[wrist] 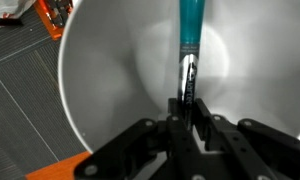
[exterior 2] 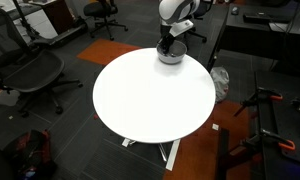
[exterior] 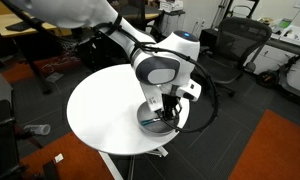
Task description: Take the marker out of the white bowl and put it on the table
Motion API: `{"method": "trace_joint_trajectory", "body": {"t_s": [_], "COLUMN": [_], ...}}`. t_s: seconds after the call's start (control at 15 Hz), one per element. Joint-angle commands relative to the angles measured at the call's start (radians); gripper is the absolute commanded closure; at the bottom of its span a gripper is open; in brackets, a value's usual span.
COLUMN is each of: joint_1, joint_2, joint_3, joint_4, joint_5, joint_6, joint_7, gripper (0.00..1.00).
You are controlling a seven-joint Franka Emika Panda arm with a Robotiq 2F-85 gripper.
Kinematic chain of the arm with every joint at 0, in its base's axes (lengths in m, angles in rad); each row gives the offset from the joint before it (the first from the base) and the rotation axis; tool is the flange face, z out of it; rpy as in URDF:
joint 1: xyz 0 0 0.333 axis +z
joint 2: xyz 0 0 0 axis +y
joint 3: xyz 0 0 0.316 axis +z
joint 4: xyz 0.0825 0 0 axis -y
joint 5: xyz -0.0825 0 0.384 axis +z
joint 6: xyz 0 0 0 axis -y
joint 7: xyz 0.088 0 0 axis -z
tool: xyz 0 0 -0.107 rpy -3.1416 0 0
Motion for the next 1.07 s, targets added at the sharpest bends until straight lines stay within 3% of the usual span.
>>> {"method": "trace_joint_trajectory", "body": {"t_s": [0.0, 0.53, 1.0], "joint_1": [0.028, 0.087, 0.155], "joint_2": [-0.085, -0.285, -0.427], "joint_3": [-0.016, -0.037, -0.026], "joint_4": [-0.065, -0.238, -0.364], "joint_5": [-0.022, -0.073, -0.072], "joint_6": [0.004, 0.087, 0.071], "joint_7": [0.035, 0.056, 0.123], "gripper": [0.95, 0.95, 0.95]}}
